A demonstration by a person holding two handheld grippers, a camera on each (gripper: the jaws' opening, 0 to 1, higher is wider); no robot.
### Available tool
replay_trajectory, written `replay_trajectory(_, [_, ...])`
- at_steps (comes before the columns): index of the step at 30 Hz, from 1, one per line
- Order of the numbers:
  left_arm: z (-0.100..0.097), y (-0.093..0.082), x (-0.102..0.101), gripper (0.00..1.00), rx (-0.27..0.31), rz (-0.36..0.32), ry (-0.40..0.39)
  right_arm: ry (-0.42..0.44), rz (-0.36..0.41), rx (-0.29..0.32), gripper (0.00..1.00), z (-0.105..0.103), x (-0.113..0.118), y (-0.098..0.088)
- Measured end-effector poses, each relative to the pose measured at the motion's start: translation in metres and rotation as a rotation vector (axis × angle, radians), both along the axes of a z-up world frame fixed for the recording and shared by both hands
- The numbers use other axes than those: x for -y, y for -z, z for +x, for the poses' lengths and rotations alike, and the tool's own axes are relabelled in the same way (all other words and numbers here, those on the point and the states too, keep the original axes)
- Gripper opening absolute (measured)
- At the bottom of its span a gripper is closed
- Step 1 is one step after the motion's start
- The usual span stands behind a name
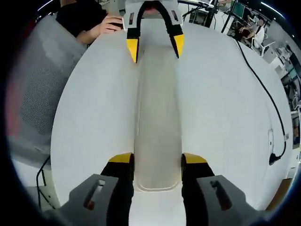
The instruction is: Arrange the utensils inside the cutlery case until each visible utensil rests in its matching compartment.
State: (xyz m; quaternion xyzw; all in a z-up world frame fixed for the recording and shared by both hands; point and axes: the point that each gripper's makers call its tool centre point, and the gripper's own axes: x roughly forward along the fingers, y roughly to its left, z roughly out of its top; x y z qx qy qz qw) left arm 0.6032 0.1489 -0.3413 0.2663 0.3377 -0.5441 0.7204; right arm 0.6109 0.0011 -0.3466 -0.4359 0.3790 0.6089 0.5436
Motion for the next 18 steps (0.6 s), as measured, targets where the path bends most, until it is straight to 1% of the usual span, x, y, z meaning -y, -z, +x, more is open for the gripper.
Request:
replay_trajectory(1, [-0.0025,0.0011,-0.0004,0.5,-0.004,0.009,0.008,0.003,0.002,-0.002,0.38,0.0003,-0.0001,0.0002])
replay_trajectory(3, [-0.005,0.0069,-0.0042,0.51,0.023,0.047,0.047,0.008,0.009,-0.004,0.38,0.0006,-0.0003,0.0004])
replay_trajectory(4, [-0.004,0.0075,-0.0056,0.5,0.067,0.059,0.065,0.007,0.01,-0.003,0.38,0.0005,-0.0004,0.0005])
replay_trajectory(5, [-0.0032,0.0063,-0.0047,0.46,0.084,0.05,0.06,0.006,0.011,-0.001,0.38,0.0003,-0.0003,0.0008])
replay_trajectory(6, [-0.0047,0.0054,-0.0051,0.44,0.074,0.047,0.048,-0.005,0.013,0.004,0.38,0.0009,0.0002,0.0017])
replay_trajectory(8, [-0.0052,0.0041,-0.0031,0.43,0.072,0.031,0.049,-0.009,0.01,0.005,0.38,0.0016,0.0013,0.0027])
replay_trajectory(11, [-0.006,0.0014,-0.0016,0.43,0.114,0.038,0.082,-0.004,0.006,0.013,0.38,0.0024,0.0023,0.0023])
replay_trajectory(12, [-0.0052,0.0002,-0.0016,0.43,0.137,0.047,0.095,-0.003,0.005,0.021,0.38,0.0029,0.0026,0.0018])
replay_trajectory(14, [-0.0063,-0.0001,-0.0014,0.42,0.149,0.056,0.096,-0.004,0.006,0.031,0.38,0.0014,0.0028,0.0021])
replay_trajectory(15, [-0.005,-0.0005,-0.0024,0.42,0.172,0.071,0.105,0.0,0.004,0.034,0.38,-0.0002,0.0029,0.0023])
replay_trajectory(16, [-0.0017,-0.0018,-0.0032,0.42,0.216,0.089,0.12,0.004,0.005,0.049,0.38,-0.0007,0.0026,0.002])
replay_trajectory(17, [-0.0044,-0.0017,-0.002,0.42,0.221,0.086,0.123,-0.005,0.007,0.071,0.38,0.0006,0.0026,0.0015])
replay_trajectory(18, [-0.0063,-0.0008,-0.0018,0.42,0.208,0.082,0.116,-0.016,0.008,0.085,0.38,0.0005,0.0029,0.0013])
